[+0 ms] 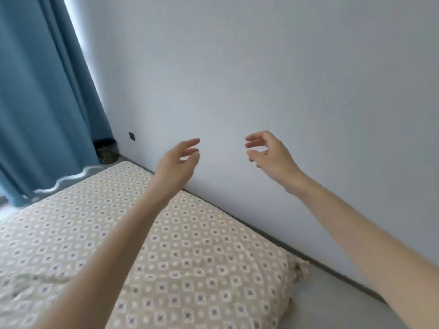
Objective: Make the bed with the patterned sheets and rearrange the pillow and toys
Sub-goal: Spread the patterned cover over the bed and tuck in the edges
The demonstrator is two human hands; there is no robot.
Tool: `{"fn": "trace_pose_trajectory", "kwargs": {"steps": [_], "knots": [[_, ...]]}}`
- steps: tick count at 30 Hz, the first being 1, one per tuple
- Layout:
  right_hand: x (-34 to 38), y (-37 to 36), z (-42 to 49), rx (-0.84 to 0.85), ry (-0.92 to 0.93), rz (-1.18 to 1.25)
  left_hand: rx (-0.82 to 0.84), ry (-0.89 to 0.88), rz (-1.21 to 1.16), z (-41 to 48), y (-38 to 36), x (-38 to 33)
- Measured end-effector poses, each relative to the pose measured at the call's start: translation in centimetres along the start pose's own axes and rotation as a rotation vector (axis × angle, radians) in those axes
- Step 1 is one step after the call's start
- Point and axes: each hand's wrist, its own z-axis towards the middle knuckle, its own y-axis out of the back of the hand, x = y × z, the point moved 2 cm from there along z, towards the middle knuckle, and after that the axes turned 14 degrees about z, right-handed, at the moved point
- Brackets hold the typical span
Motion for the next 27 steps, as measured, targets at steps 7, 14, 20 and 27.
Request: {"fn": "trace_pose_trajectory", "kwargs": {"steps": [7, 14, 20, 27], "knots": [[-0.5, 4.9, 2.5, -0.073, 0.03, -0.013, 0.03, -0.07, -0.004, 4.8, -3.5, -3.2], [-2.4, 12.5, 6.7, -0.082, 0.028, -0.027, 0.074, -0.102, -0.018, 10.0, -9.6, -6.9], [-6.5, 20.8, 13.4, -0.005, 0.074, -0.063, 0.023, -0.056, -0.042, 15.1, -17.9, -9.6], [-10.9, 29.8, 22.5, 0.174, 0.077, -0.024, -0.159, 0.056, -0.101, 21.7, -26.7, -14.6]]}}
